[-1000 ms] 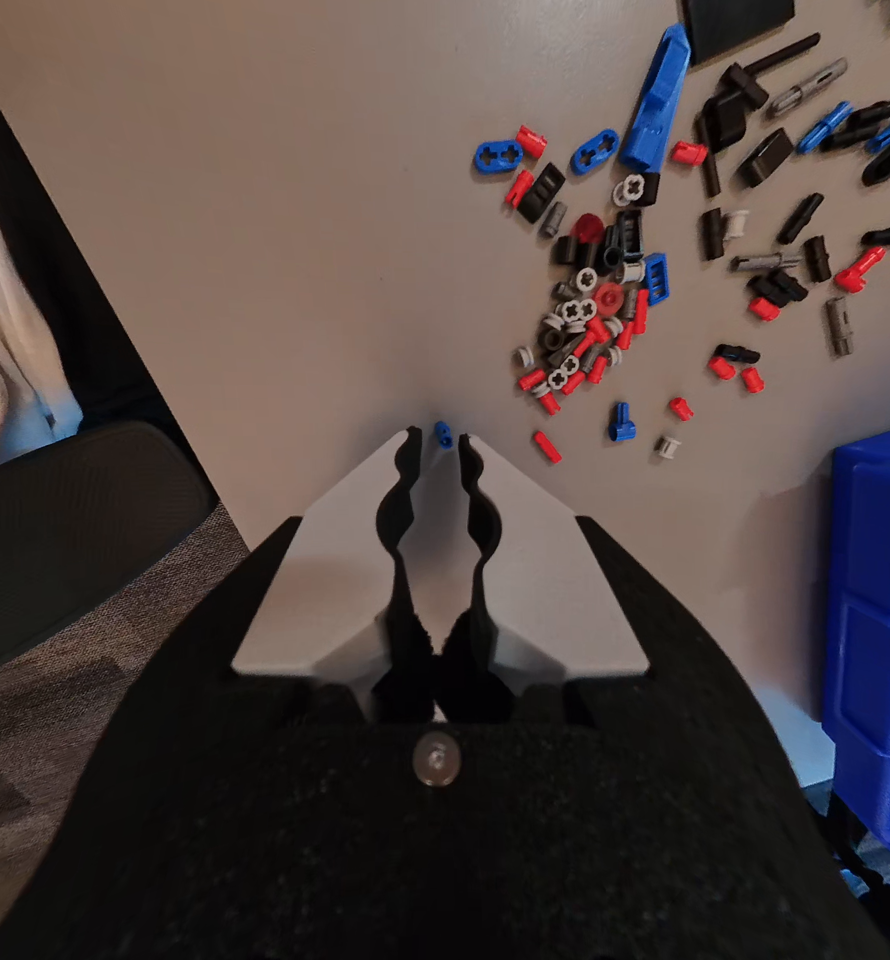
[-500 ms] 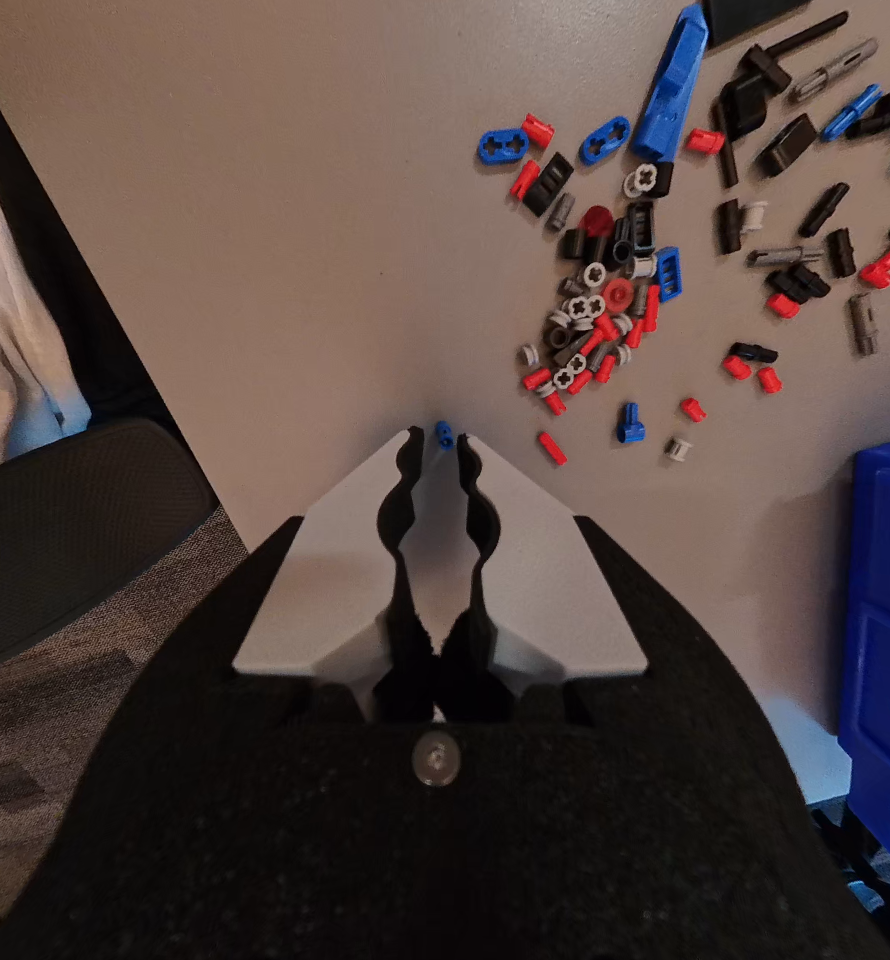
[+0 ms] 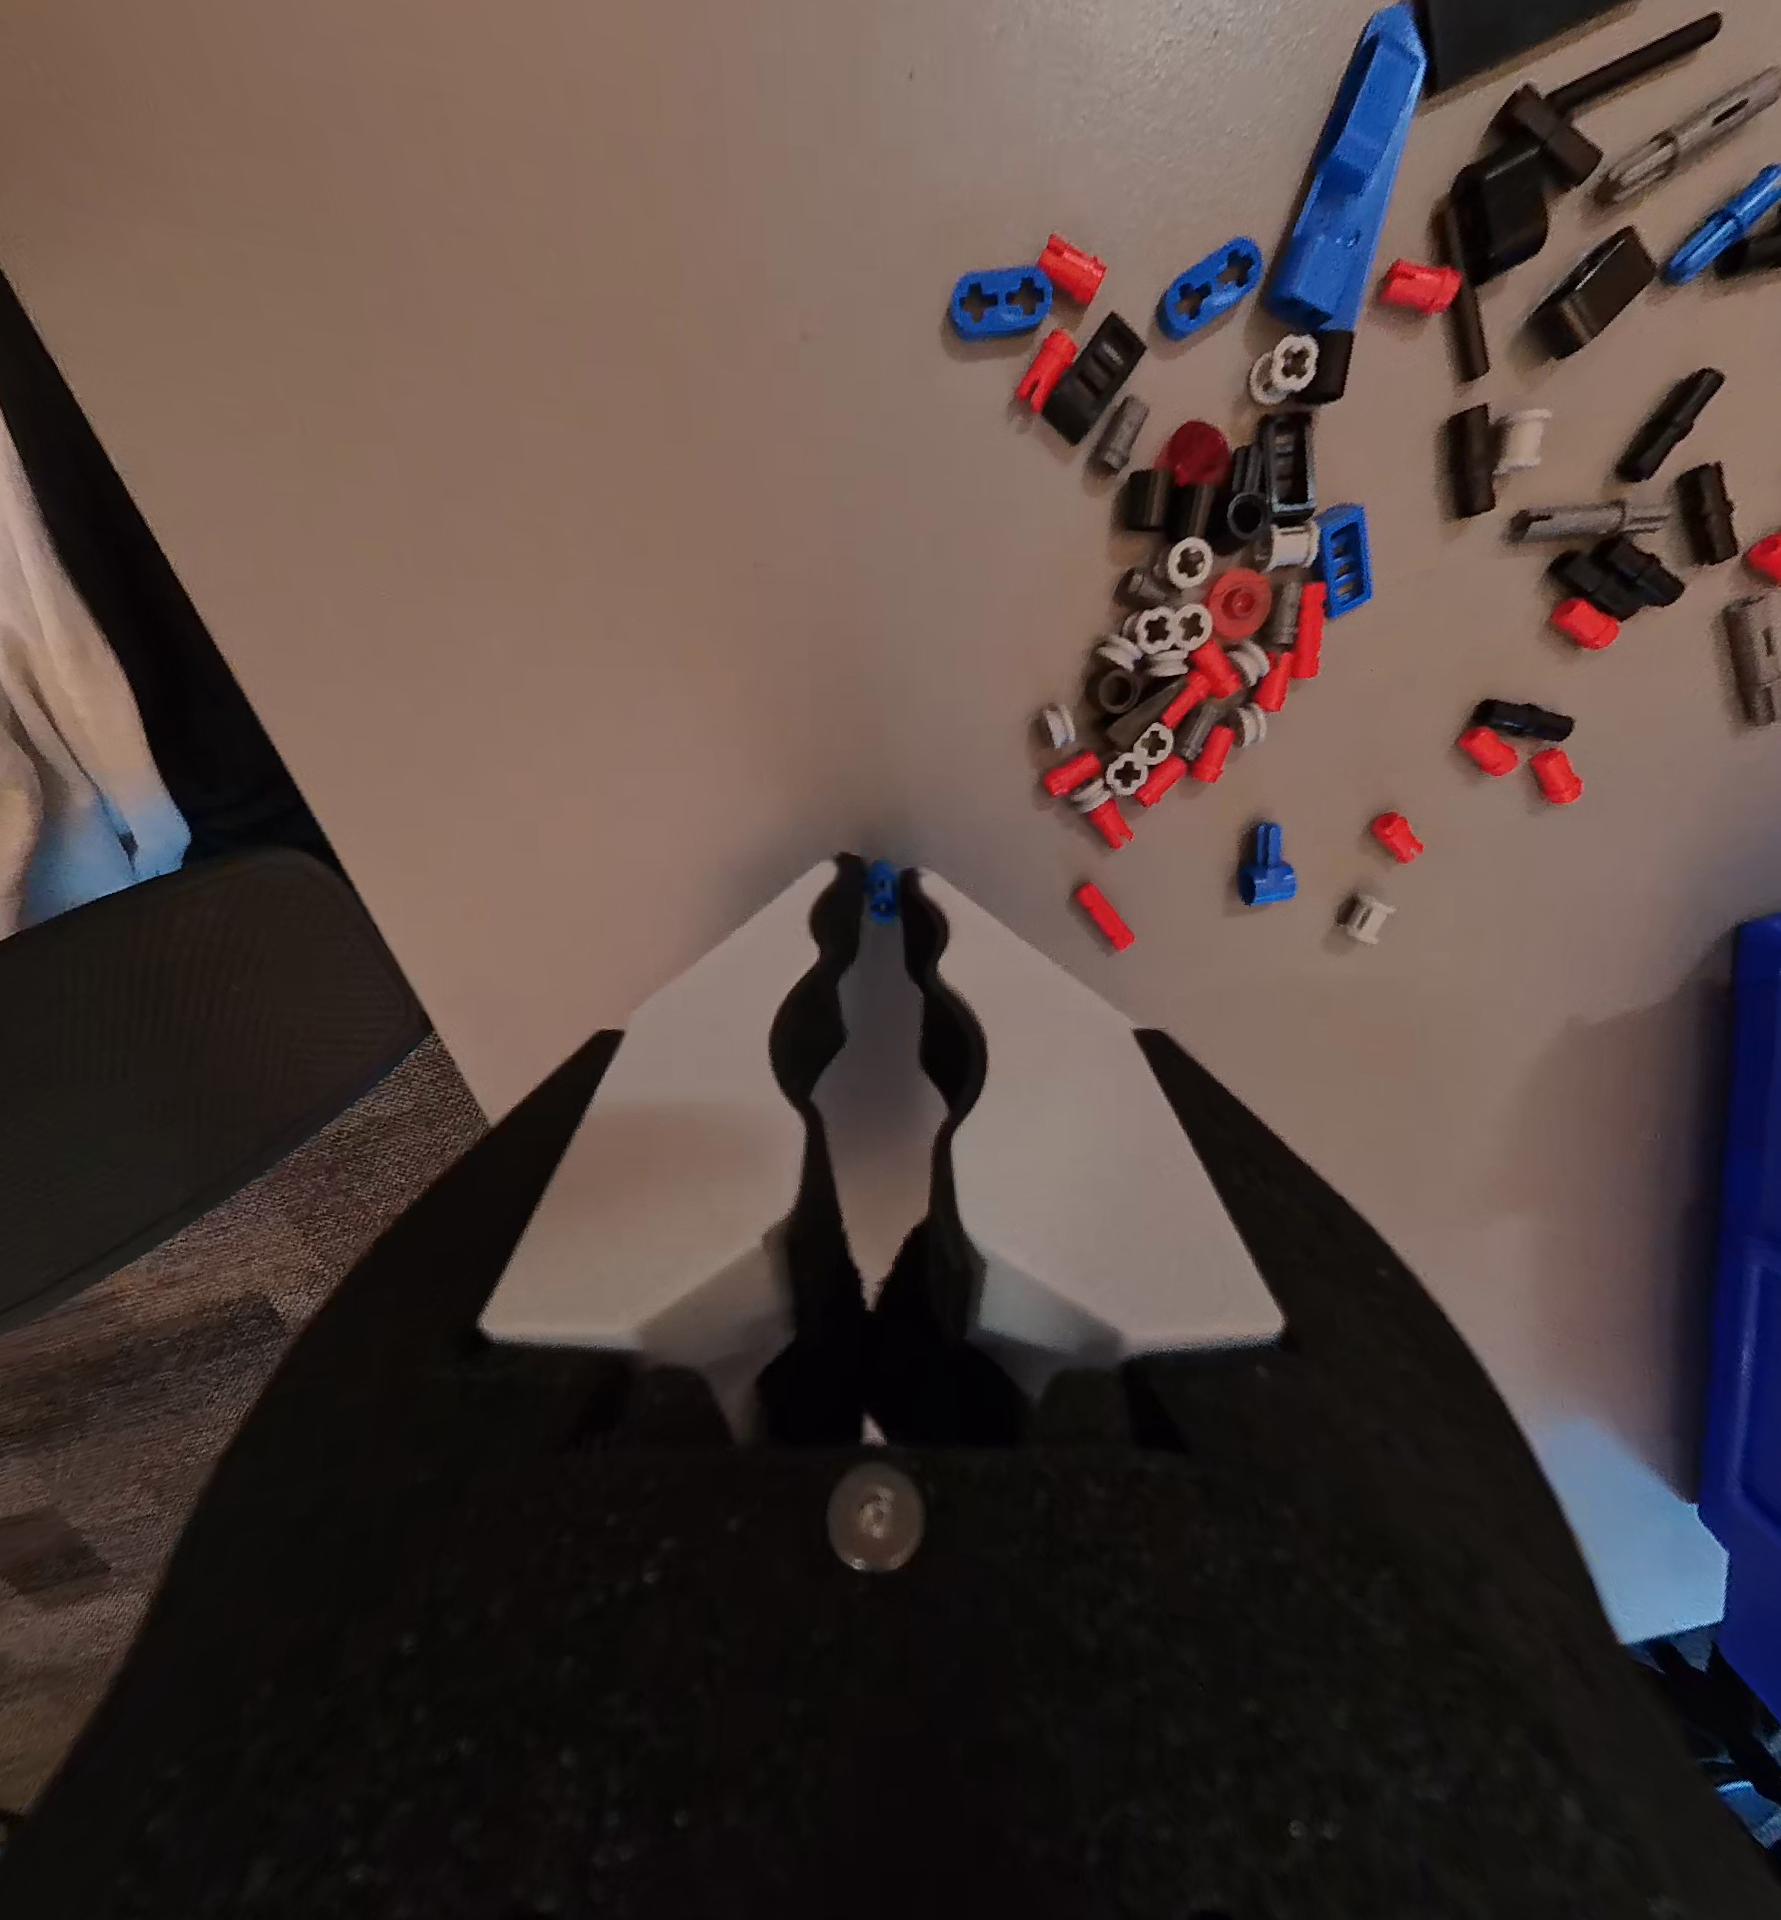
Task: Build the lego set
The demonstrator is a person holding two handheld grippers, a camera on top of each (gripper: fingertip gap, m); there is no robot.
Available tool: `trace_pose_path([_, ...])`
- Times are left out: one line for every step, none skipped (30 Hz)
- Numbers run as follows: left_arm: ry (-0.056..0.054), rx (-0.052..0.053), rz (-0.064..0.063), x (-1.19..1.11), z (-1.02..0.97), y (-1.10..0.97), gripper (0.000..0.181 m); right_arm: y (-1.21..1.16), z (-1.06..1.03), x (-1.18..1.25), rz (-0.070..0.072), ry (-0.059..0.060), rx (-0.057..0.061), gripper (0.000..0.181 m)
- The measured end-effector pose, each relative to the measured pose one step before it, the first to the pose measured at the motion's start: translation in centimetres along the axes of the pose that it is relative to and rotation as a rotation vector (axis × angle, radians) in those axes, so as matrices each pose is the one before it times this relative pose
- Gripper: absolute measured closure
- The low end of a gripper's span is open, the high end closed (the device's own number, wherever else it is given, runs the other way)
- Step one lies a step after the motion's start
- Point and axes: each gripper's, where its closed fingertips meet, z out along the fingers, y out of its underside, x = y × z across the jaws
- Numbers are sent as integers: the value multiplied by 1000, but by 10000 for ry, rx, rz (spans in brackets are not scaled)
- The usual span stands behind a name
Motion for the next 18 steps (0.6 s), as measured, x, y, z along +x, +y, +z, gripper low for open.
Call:
trace_pose_path([11, -8, -9, 14, 5, 23, 176, 74, 21, 21, 6, 8, -37, 176])
trace_pose_path([7, -2, 2, 20, -3, 12, 176, -10, -35, 56, 21, 37, 8, 177])
trace_pose_path([3, 0, 6, 11, -1, 9, 176, -40, -86, 64, -11, 51, 21, 177])
trace_pose_path([9, -5, 1, 6, 4, 4, 176, -158, -154, 45, -74, 77, 88, 177])
trace_pose_path([5, 9, 5, 11, -14, -14, 176, -336, -254, -6, -97, 50, 190, 177])
trace_pose_path([3, 41, 8, 10, -33, -70, 176, -505, -348, 4, -71, 48, 245, 177])
trace_pose_path([4, 70, 15, 1, -76, -123, 176, -738, -464, 177, -125, 182, 299, 177])
trace_pose_path([-25, 100, 42, -34, -125, -198, 176, -1120, -590, 223, -207, 226, 438, 177])
trace_pose_path([-89, 153, 88, -133, -203, -311, 176, -1601, -714, 335, -252, 273, 570, 177])
trace_pose_path([-123, 200, 134, -150, -272, -421, 176, -2131, -862, 534, -312, 369, 711, 177])
trace_pose_path([-134, 240, 150, -168, -351, -544, 176, -2689, -947, 751, -349, 438, 823, 177])
trace_pose_path([-167, 294, 154, -193, -424, -677, 176, -3179, -937, 942, -343, 459, 890, 177])
trace_pose_path([-191, 332, 165, -206, -480, -781, 175, -3648, -820, 1142, -361, 519, 998, 177])
trace_pose_path([-185, 326, 162, -185, -530, -799, 175, -3907, -589, 1334, -429, 575, 1079, 177])
trace_pose_path([-207, 266, 167, -199, -534, -737, 175, -3728, -174, 1185, -470, 419, 995, 177])
trace_pose_path([-271, 189, 191, -317, -529, -634, 175, -3151, 351, 894, -485, 157, 716, 177])
trace_pose_path([-297, 122, 203, -373, -541, -544, 175, -2500, 790, 967, -546, 186, 416, 177])
trace_pose_path([-281, 97, 191, -380, -566, -517, 176, -2051, 1030, 1014, -659, 240, 321, 177])
